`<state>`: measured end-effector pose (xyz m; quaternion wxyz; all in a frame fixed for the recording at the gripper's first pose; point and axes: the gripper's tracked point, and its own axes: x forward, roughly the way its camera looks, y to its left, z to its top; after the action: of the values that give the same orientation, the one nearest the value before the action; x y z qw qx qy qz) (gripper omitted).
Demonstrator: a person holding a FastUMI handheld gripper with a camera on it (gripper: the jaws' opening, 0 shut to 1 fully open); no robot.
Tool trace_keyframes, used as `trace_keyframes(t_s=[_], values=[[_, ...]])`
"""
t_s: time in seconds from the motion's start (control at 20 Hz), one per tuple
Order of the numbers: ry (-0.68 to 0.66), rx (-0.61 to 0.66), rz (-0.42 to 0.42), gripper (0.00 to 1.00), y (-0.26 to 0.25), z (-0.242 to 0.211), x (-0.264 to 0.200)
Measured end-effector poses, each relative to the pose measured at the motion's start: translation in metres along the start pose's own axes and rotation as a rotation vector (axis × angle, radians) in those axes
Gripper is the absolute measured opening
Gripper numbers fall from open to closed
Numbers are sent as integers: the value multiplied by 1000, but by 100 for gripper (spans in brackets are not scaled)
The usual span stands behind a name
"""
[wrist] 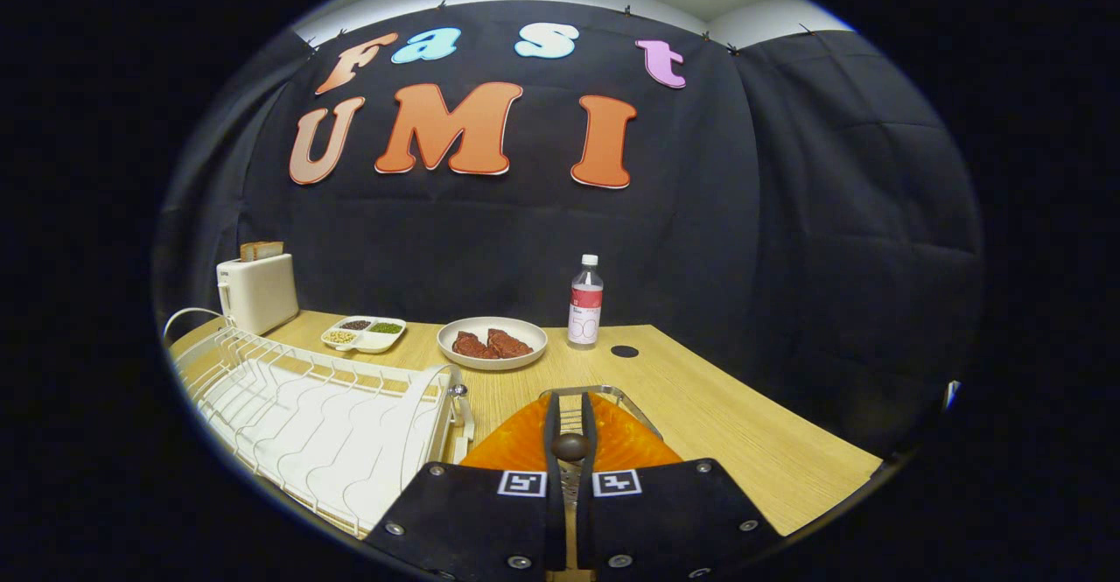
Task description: Take the plate from the dish rack, then take the spoon from the basket and place it into the plate.
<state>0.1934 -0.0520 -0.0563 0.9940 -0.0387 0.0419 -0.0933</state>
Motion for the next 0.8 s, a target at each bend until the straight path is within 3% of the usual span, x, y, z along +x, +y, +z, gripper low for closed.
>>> trace_keyframes(t_s=[0.45, 0.8], values=[[-118, -14, -20, 5, -13, 73, -54], [-141, 9, 85, 5, 21, 99, -130]])
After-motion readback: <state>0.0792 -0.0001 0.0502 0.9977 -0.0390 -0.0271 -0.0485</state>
